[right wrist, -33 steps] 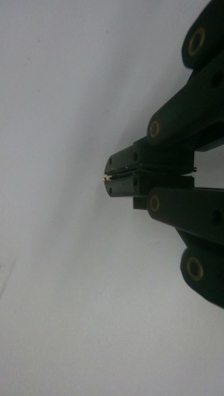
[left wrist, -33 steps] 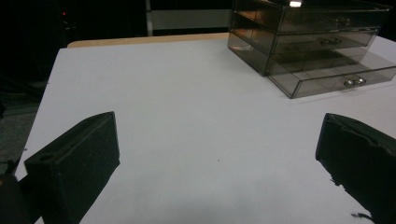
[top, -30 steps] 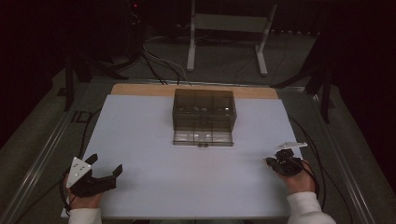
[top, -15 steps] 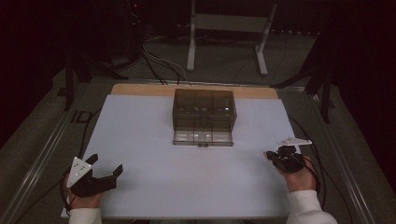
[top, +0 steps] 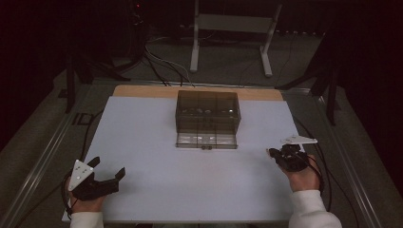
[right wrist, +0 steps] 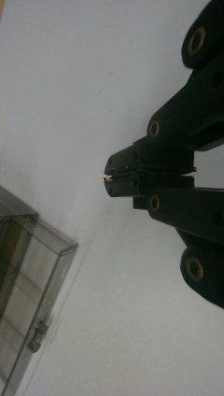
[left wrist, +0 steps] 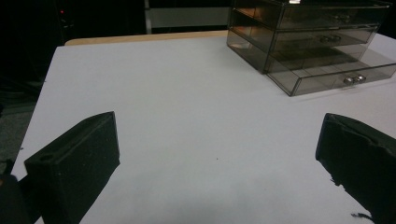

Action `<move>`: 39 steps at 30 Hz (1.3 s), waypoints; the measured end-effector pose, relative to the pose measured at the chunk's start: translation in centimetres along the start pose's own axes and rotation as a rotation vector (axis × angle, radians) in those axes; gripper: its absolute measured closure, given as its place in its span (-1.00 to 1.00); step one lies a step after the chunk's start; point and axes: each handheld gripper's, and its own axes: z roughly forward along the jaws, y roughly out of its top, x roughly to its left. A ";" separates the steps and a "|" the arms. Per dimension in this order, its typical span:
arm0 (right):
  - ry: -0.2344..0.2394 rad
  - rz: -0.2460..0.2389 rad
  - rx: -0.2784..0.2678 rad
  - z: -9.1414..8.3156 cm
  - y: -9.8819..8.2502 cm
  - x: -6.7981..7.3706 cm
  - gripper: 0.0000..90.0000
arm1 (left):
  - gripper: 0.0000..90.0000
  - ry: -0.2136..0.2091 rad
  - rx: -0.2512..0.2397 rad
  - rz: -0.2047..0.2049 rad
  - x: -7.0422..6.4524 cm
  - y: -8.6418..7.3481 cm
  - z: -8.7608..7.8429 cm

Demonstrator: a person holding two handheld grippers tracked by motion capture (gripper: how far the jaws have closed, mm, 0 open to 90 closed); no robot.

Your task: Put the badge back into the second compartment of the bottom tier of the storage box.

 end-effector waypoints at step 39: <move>0.035 -0.005 -0.086 0.4 4.4 2.0 0.98 | -0.99 -0.004 0.000 0.002 0.0 0.0 0.0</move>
